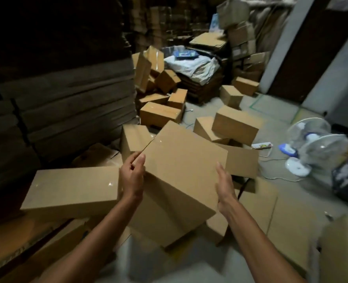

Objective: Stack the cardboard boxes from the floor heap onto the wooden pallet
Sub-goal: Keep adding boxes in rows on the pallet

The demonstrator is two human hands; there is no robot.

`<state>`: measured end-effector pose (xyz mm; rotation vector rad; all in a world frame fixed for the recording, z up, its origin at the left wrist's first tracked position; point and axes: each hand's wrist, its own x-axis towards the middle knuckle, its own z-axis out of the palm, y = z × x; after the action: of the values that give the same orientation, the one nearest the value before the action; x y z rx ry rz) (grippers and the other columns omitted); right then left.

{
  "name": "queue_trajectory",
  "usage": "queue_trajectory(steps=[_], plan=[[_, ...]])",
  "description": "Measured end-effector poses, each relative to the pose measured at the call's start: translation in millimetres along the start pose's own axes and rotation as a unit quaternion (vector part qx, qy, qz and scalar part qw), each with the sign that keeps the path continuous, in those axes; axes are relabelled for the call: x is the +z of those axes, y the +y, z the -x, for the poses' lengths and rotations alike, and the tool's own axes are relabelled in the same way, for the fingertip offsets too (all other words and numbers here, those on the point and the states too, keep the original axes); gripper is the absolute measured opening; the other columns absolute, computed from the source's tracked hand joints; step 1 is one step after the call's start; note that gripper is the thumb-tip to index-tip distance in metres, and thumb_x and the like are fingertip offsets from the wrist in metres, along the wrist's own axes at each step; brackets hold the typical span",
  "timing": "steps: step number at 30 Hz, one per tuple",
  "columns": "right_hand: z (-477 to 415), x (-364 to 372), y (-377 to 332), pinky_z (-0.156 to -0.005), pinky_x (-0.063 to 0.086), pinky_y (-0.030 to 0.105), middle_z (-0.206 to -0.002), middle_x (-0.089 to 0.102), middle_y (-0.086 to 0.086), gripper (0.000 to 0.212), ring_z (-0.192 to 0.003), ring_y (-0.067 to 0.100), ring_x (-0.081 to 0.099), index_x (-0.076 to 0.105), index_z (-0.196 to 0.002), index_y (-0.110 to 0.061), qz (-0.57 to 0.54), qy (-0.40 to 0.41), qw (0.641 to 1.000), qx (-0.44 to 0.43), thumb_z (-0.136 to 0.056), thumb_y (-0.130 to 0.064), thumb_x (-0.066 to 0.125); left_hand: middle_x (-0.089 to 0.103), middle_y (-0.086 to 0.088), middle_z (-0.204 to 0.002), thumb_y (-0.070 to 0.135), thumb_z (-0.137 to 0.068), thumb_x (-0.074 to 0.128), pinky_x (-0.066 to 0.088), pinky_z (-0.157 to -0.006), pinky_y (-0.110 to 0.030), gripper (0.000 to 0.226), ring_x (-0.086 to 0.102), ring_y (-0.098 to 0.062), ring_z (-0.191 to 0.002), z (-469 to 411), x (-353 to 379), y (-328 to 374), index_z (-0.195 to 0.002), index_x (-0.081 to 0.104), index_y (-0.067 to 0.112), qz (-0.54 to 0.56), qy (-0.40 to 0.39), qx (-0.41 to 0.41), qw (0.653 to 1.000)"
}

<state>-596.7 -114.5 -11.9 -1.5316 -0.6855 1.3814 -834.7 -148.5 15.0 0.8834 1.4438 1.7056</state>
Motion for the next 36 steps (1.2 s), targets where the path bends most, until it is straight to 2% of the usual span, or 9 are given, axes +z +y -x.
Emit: queue_trajectory(steps=[2,6,10,15,20,26,30,33,36], plan=[[11.3,-33.6,-29.5,-0.089,0.056,0.057,-0.118,0.072,0.011,0.088,-0.105,0.033,0.070,0.062,-0.127,-0.026,-0.049,0.007,0.999,-0.010,-0.067,-0.090,0.052,0.065,0.007,-0.112,0.045,-0.090,0.059,0.047,-0.077,-0.024,0.033,0.060,-0.009,-0.102,14.0,27.7,27.5,-0.117,0.067,0.027,0.004,-0.029,0.050,0.998],[47.6,-103.7,-78.5,-0.091,0.057,0.053,-0.110,0.076,0.008,0.071,-0.099,0.031,0.073,0.070,-0.118,-0.023,-0.125,0.058,0.989,-0.051,-0.080,-0.081,0.050,0.065,0.009,-0.111,0.033,-0.099,0.060,0.048,-0.071,-0.016,0.025,0.060,0.003,-0.094,48.0,88.4,80.3,-0.119,0.069,0.020,0.011,-0.070,0.125,0.990],[69.9,-188.5,-110.1,-0.087,0.057,0.056,-0.123,0.069,0.007,0.107,-0.105,0.034,0.069,0.062,-0.125,-0.028,-0.141,0.119,0.978,-0.096,-0.044,-0.097,0.065,0.068,0.005,-0.107,0.029,-0.097,0.064,0.048,-0.068,-0.009,0.026,0.060,0.006,-0.091,94.4,149.9,122.6,-0.114,0.073,0.012,0.056,-0.114,0.147,0.981],[159.8,-284.3,-169.7,-0.083,0.059,0.054,-0.120,0.068,0.014,0.105,-0.101,0.035,0.070,0.052,-0.131,-0.027,-0.139,0.141,0.967,-0.158,-0.054,-0.098,0.054,0.068,0.005,-0.104,0.034,-0.096,0.063,0.051,-0.084,-0.029,0.020,0.061,-0.012,-0.104,149.2,191.5,168.9,-0.107,0.074,0.020,0.120,-0.164,0.155,0.967],[228.6,-371.9,-201.0,-0.060,0.061,0.050,-0.116,0.065,0.019,0.076,-0.096,0.037,0.069,0.042,-0.138,-0.026,-0.067,0.108,0.974,-0.185,-0.080,-0.069,0.065,0.066,0.006,-0.104,0.056,-0.084,0.070,0.045,-0.100,-0.061,0.031,0.057,-0.027,-0.112,192.8,232.9,203.6,-0.096,0.078,0.029,0.150,-0.262,0.157,0.940],[266.5,-452.4,-205.3,-0.088,0.054,0.058,-0.129,0.056,0.002,0.101,-0.110,0.030,0.059,0.040,-0.139,-0.032,-0.013,0.170,0.958,-0.231,-0.055,-0.070,0.080,0.059,-0.004,-0.115,0.063,-0.084,0.063,0.045,-0.101,-0.066,0.032,0.052,-0.040,-0.123,255.1,299.2,218.3,-0.084,0.077,0.034,0.208,-0.273,0.097,0.934],[273.4,-488.2,-201.8,-0.086,0.055,0.051,-0.117,0.067,0.006,0.066,-0.102,0.027,0.063,0.056,-0.125,-0.023,-0.097,0.228,0.936,-0.249,-0.072,-0.053,0.081,0.067,-0.004,-0.114,0.056,-0.096,0.054,0.047,-0.103,-0.055,0.037,0.059,-0.030,-0.118,283.5,350.7,220.1,-0.101,0.074,0.026,0.219,-0.278,0.071,0.932],[272.1,-511.4,-185.0,-0.072,0.055,0.041,-0.103,0.065,0.002,0.044,-0.088,0.020,0.062,0.055,-0.113,-0.023,-0.118,0.281,0.918,-0.254,-0.081,-0.041,0.079,0.058,-0.007,-0.132,0.075,-0.085,0.051,0.045,-0.104,-0.054,0.079,0.055,-0.031,-0.122,301.0,390.7,204.1,-0.142,0.047,0.021,0.152,-0.308,-0.003,0.939],[269.5,-530.3,-161.3,-0.064,0.055,0.036,-0.102,0.067,0.005,0.041,-0.088,0.022,0.065,0.055,-0.106,-0.020,-0.140,0.322,0.903,-0.249,-0.080,-0.039,0.081,0.057,-0.006,-0.137,0.097,-0.046,0.059,0.047,-0.099,-0.058,0.123,0.058,-0.033,-0.118,302.5,432.4,162.0,-0.148,0.040,0.031,0.111,-0.348,-0.150,0.919]])
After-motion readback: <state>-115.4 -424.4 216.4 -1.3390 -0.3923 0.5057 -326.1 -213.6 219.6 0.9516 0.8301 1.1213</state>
